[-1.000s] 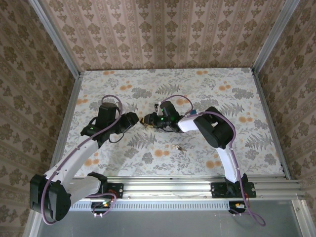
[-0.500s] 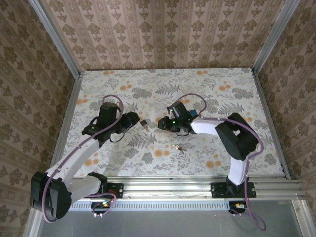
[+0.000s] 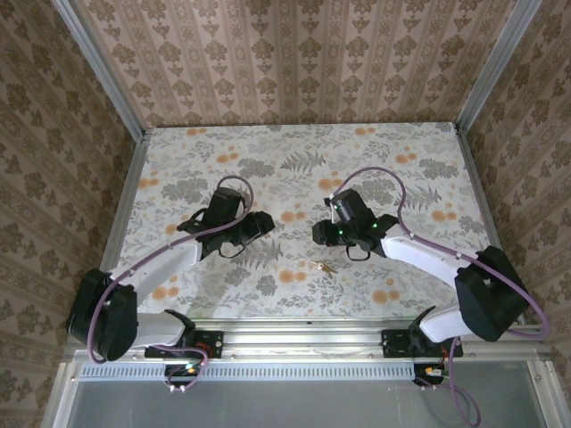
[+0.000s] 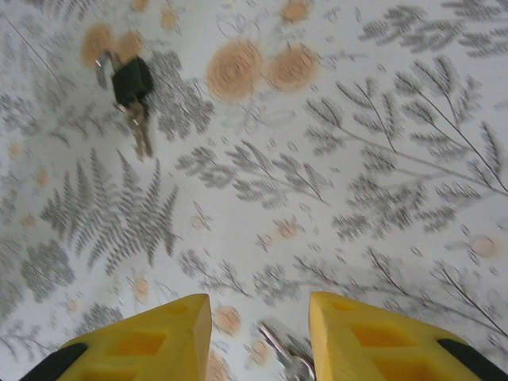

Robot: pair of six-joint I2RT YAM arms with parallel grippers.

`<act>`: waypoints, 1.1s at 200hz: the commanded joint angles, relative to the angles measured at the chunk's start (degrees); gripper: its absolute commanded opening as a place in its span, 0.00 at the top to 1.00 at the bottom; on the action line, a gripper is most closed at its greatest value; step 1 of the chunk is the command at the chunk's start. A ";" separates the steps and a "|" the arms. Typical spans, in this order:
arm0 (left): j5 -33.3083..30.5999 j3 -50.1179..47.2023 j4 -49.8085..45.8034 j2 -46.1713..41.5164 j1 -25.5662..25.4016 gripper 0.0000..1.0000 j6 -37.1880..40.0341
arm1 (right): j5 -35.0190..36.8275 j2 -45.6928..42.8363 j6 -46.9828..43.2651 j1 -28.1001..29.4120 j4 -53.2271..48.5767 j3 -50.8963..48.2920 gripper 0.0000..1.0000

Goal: Unlock with the key

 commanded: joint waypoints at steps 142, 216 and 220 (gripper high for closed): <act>1.71 2.89 3.74 3.52 -1.97 0.41 -0.76 | 9.06 7.47 -4.05 9.37 -3.85 -3.96 0.66; 1.62 2.68 3.96 3.79 -1.97 0.42 -0.93 | 15.12 11.83 -4.59 12.49 -4.36 -1.83 0.71; 1.62 2.58 3.96 3.78 -1.93 0.42 -0.93 | 15.68 12.04 -4.66 12.76 -4.69 -1.61 0.71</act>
